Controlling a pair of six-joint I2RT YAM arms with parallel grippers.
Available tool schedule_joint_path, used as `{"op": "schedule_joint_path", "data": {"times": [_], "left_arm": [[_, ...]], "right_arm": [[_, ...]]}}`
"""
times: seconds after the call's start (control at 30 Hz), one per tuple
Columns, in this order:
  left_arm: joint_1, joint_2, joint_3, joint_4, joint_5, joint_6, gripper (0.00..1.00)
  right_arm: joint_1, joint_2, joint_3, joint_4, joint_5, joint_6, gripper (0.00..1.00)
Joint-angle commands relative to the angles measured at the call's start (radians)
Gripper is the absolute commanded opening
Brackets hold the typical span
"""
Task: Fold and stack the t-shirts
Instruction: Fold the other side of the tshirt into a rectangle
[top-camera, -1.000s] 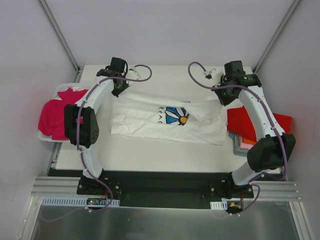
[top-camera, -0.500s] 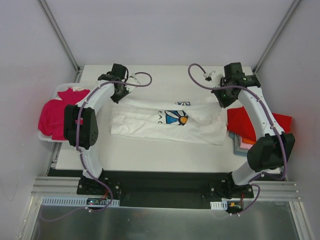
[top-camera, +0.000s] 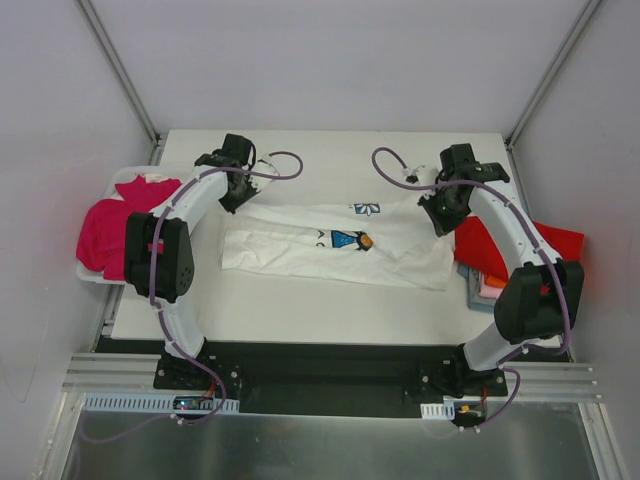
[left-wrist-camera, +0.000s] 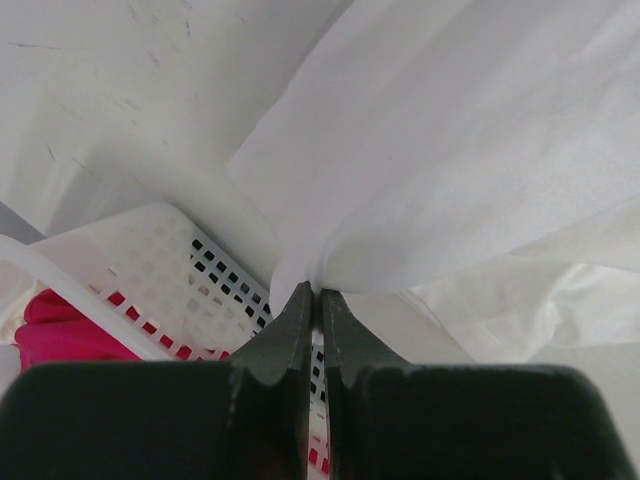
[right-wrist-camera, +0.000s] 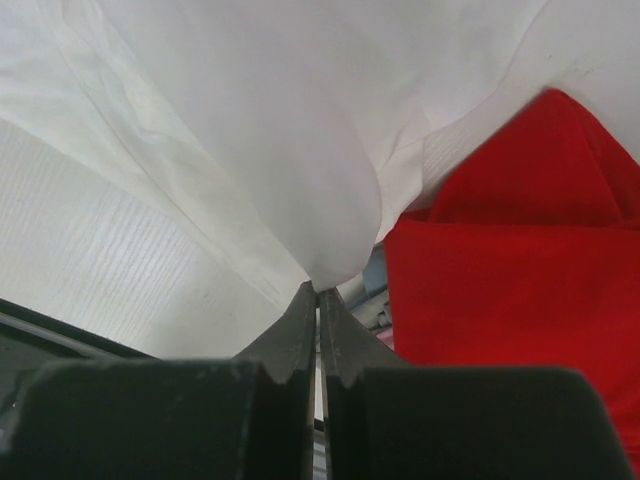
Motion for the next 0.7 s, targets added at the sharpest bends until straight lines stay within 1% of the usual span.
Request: {"op": "schedule_joint_path", "data": {"times": [0.0,0.2,0.37,0.47,0.5,0.6,0.63,0.67], "left_arm": [[0.007,-0.033,-0.012,-0.01,0.005,0.006,0.0],[-0.001,-0.027,-0.029,-0.008,0.002,0.006,0.0],[-0.005,-0.031,-0.04,-0.008,0.02,-0.005,0.0],[-0.005,-0.044,-0.06,-0.005,0.037,-0.01,0.13],[-0.005,-0.051,-0.066,-0.004,0.04,-0.011,0.16],[-0.005,-0.064,-0.069,-0.004,0.061,-0.016,0.3],[-0.005,-0.068,-0.069,-0.001,0.067,-0.017,0.33],[-0.005,-0.073,-0.066,-0.001,0.074,-0.025,0.39]], "right_arm": [[0.005,0.01,-0.02,0.006,-0.014,0.008,0.01],[0.01,0.012,-0.003,-0.013,-0.017,0.008,0.01],[0.017,0.014,-0.046,0.003,0.004,0.01,0.01],[0.025,-0.005,-0.095,0.026,0.014,0.013,0.24],[0.034,-0.009,-0.117,0.029,0.017,0.019,0.31],[0.056,-0.031,-0.134,0.034,0.026,0.026,0.46],[0.062,-0.037,-0.141,0.036,0.029,0.032,0.55],[0.065,-0.049,-0.141,0.033,0.03,0.036,0.59]]}}
